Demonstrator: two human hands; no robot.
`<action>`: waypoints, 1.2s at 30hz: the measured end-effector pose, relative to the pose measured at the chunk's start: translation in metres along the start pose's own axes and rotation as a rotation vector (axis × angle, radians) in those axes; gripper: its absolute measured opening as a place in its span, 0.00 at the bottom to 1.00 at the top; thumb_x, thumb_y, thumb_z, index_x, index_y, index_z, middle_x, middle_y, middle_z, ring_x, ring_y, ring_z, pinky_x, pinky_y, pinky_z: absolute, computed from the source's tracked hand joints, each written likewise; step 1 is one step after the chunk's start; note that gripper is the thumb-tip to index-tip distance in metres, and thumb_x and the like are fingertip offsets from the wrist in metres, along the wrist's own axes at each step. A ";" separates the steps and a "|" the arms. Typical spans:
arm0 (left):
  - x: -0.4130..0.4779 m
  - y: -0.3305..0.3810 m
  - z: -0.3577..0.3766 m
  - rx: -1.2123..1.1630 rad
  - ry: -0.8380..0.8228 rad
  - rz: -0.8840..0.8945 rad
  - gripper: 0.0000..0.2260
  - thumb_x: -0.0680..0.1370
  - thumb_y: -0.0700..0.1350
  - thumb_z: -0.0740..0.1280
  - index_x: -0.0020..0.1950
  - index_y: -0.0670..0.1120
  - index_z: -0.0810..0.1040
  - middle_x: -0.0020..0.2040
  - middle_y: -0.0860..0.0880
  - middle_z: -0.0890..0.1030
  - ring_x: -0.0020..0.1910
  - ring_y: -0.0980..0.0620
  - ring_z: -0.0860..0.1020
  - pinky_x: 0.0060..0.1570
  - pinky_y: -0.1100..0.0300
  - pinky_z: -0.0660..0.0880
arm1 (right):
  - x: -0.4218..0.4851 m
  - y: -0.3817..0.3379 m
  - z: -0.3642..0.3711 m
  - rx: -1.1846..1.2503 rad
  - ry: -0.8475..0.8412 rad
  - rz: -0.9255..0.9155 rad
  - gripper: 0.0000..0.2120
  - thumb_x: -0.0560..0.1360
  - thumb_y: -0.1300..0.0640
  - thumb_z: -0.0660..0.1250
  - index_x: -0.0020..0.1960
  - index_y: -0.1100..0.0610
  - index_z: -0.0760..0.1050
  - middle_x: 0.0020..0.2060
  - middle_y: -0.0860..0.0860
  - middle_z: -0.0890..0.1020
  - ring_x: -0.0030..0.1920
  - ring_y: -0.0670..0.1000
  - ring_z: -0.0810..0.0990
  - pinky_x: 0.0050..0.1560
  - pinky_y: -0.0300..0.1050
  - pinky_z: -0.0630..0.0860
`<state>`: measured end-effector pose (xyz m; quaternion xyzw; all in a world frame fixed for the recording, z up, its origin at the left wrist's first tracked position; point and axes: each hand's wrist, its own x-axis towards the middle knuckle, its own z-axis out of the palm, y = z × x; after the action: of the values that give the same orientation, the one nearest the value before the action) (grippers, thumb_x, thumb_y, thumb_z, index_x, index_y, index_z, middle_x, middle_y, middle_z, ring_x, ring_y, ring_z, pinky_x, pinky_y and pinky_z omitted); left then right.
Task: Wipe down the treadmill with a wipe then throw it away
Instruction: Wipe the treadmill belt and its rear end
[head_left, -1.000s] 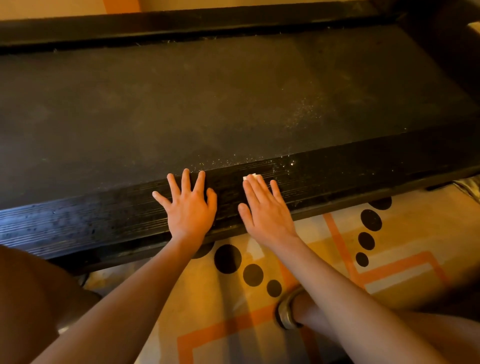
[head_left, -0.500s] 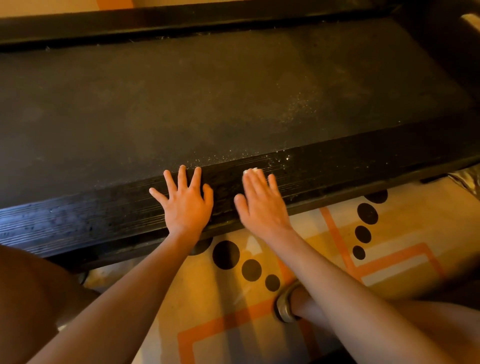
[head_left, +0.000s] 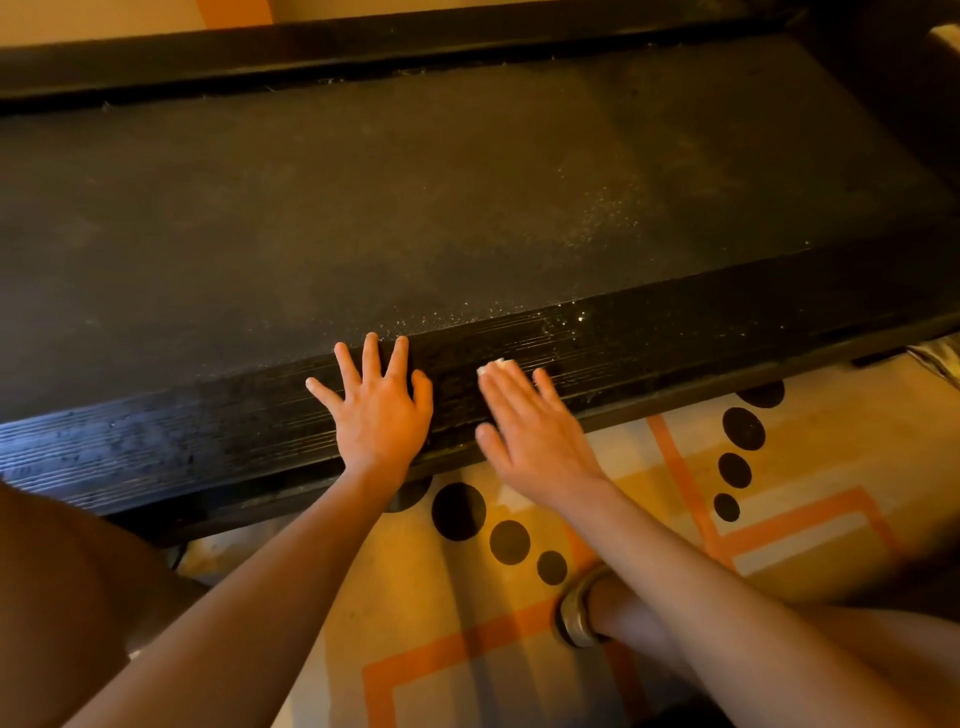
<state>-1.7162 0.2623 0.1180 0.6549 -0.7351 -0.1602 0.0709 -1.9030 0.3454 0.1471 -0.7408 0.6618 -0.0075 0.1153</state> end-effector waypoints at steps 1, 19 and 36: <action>0.000 0.000 0.000 -0.003 -0.002 0.001 0.25 0.85 0.59 0.49 0.83 0.55 0.57 0.84 0.46 0.55 0.82 0.36 0.46 0.73 0.26 0.43 | 0.005 0.012 -0.002 -0.018 0.027 0.058 0.31 0.85 0.40 0.41 0.84 0.54 0.49 0.83 0.50 0.52 0.83 0.48 0.44 0.82 0.52 0.41; 0.000 0.002 -0.002 0.009 -0.006 -0.003 0.25 0.86 0.59 0.48 0.83 0.56 0.56 0.84 0.46 0.54 0.82 0.37 0.45 0.73 0.26 0.43 | -0.019 -0.012 -0.001 0.046 -0.027 0.018 0.31 0.85 0.40 0.43 0.84 0.53 0.48 0.84 0.49 0.48 0.82 0.47 0.40 0.82 0.50 0.38; 0.001 0.001 -0.001 -0.016 -0.005 0.006 0.25 0.86 0.59 0.49 0.83 0.56 0.56 0.84 0.46 0.55 0.82 0.37 0.46 0.73 0.26 0.41 | -0.028 0.017 0.001 0.061 0.017 0.176 0.34 0.84 0.37 0.39 0.84 0.54 0.43 0.83 0.49 0.43 0.82 0.48 0.36 0.82 0.51 0.38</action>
<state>-1.7168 0.2613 0.1193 0.6517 -0.7360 -0.1673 0.0749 -1.9228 0.3710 0.1471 -0.6758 0.7248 -0.0239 0.1323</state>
